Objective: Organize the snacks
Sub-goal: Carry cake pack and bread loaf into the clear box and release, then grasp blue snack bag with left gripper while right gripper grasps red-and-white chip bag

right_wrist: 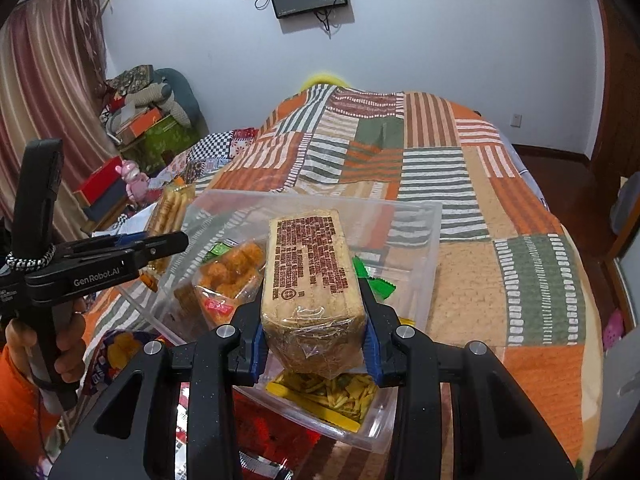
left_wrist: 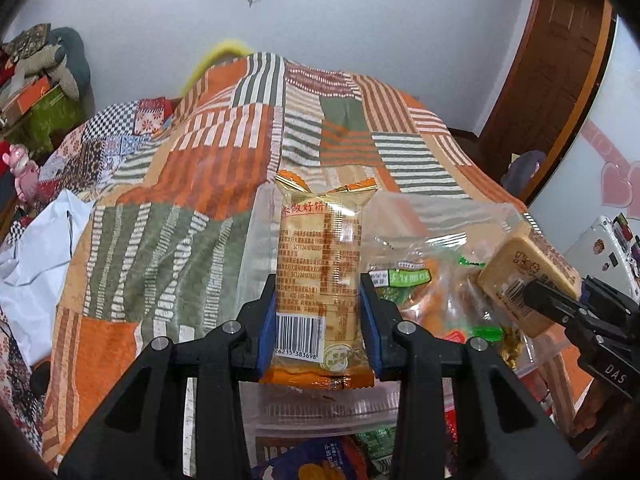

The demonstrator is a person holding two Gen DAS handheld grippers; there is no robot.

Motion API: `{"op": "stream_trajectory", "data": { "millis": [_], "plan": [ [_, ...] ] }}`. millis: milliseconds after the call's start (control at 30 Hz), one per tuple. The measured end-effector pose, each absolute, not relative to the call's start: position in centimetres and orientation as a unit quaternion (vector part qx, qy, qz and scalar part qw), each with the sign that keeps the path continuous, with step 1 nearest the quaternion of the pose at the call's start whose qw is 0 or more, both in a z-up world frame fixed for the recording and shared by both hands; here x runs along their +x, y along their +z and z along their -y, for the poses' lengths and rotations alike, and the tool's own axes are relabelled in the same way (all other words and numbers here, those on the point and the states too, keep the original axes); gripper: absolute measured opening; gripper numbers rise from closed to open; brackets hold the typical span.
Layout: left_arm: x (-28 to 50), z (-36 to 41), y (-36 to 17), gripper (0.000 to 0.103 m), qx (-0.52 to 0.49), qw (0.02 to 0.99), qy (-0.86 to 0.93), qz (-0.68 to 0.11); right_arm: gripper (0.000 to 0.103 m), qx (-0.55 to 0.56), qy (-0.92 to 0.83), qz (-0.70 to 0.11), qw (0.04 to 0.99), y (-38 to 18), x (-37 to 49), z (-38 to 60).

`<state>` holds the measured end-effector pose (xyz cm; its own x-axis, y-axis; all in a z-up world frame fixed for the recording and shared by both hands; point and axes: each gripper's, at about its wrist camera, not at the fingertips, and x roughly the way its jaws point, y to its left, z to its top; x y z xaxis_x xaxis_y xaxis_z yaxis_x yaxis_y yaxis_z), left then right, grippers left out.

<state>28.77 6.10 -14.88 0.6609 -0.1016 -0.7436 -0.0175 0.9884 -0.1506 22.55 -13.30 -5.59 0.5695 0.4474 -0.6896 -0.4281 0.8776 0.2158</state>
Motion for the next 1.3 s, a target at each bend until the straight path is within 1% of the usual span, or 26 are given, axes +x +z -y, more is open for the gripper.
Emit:
{"op": "stream_trajectory", "data": {
  "millis": [267,400,467,567,667,800,900,967,1033,1100,1233,1300],
  "plan": [
    [28.5,-6.2,-15.6,0.037,-0.086,0.9,-0.023,-0.426,0.036,-0.004,0.238,-0.393,0.888,-5.4,22.5,13.1],
    [27.8,-6.4,-15.4,0.038,-0.096,0.897,-0.025,-0.43,0.039,-0.003,0.232,-0.394,0.889,-5.4,22.4,13.6],
    [27.4,-6.4,-15.1,0.042,-0.097,0.898,-0.028,-0.428,0.043,-0.002,0.226,-0.393,0.892,-5.1,22.2,14.0],
    [26.7,-6.2,-14.4,0.047,-0.092,0.902,-0.025,-0.421,0.045,0.003,0.225,-0.387,0.894,-4.5,21.7,14.4],
    [25.9,-6.2,-13.7,0.05,-0.091,0.906,-0.024,-0.414,0.047,-0.002,0.225,-0.38,0.897,-3.9,21.1,14.6],
    [24.3,-6.2,-12.4,0.054,-0.09,0.911,-0.025,-0.402,0.055,-0.014,0.221,-0.364,0.905,-2.7,19.9,14.7],
    [23.2,-6.1,-11.5,0.059,-0.081,0.916,-0.024,-0.392,0.057,-0.016,0.223,-0.359,0.906,-2.3,19.2,14.6],
    [22.0,-6.0,-10.9,0.064,-0.07,0.92,-0.023,-0.385,0.059,-0.022,0.225,-0.355,0.907,-2.0,18.5,14.6],
    [21.0,-5.9,-10.5,0.068,-0.065,0.922,-0.024,-0.382,0.062,-0.027,0.226,-0.352,0.908,-1.8,17.9,14.5],
    [20.2,-5.9,-10.3,0.069,-0.062,0.922,-0.023,-0.381,0.069,-0.027,0.227,-0.351,0.908,-1.8,17.3,14.6],
    [18.4,-6.3,-10.2,0.073,-0.056,0.923,-0.017,-0.381,0.069,-0.022,0.228,-0.354,0.907,-1.9,16.3,15.1],
    [17.6,-6.4,-10.4,0.074,-0.056,0.922,-0.014,-0.383,0.075,-0.016,0.23,-0.36,0.904,-2.1,15.9,15.4]
  ]
}}
